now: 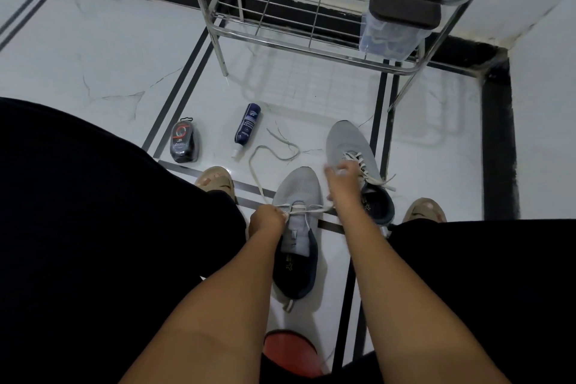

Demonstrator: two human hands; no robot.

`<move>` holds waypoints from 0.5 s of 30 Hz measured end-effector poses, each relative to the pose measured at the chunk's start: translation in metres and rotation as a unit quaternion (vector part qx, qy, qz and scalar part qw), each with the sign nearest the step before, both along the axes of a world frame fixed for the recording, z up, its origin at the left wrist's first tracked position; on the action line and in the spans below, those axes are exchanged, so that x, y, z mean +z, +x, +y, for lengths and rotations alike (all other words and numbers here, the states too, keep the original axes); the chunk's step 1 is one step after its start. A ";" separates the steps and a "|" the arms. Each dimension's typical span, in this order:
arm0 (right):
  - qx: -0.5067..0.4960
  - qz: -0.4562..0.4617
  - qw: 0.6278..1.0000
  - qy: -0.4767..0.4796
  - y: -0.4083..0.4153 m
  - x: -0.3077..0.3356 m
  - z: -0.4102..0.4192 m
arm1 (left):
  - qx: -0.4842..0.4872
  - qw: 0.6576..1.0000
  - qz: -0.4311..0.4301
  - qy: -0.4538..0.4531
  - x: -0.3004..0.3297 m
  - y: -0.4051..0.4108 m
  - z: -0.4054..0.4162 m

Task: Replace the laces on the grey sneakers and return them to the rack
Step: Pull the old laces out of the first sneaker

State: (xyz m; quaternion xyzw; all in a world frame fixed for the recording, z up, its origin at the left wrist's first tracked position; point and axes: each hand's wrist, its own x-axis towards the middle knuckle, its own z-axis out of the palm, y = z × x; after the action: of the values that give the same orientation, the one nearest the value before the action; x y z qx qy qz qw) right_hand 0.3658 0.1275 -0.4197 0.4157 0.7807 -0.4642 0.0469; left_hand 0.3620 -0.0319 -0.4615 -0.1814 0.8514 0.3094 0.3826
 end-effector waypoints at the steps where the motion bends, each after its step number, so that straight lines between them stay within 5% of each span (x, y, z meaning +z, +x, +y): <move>1: 0.128 -0.043 0.989 0.061 0.003 -0.010 -0.008 | 0.007 1.000 -0.003 -0.005 0.001 -0.001 0.001; 3: 0.313 -0.120 0.935 0.117 0.021 -0.023 -0.033 | 0.010 1.000 -0.003 -0.009 0.000 -0.001 0.002; 5: 0.340 -0.136 0.921 0.132 0.034 -0.028 -0.049 | 0.006 1.000 -0.002 -0.009 0.000 0.000 0.001; 9: 0.155 -0.161 0.973 0.052 0.024 -0.025 -0.037 | 0.009 1.000 -0.008 -0.005 -0.002 0.000 0.001; 11: 0.017 -0.134 0.977 -0.167 0.017 -0.016 -0.024 | 0.011 1.000 -0.011 -0.008 -0.003 -0.001 0.001; 13: -0.117 -0.056 0.942 -0.309 0.011 -0.012 -0.025 | 0.019 1.000 -0.012 -0.009 -0.004 -0.001 0.001; 15: -0.023 -0.060 0.970 -0.235 0.016 -0.010 -0.035 | 0.022 1.000 -0.011 -0.011 -0.003 -0.001 0.001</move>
State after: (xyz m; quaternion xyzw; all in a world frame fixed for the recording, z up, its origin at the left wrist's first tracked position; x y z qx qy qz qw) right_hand 0.3823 0.0929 -0.4301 0.4381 0.6358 -0.6095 0.1795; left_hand 0.3609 -0.0312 -0.4645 -0.2078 0.8462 0.3069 0.3829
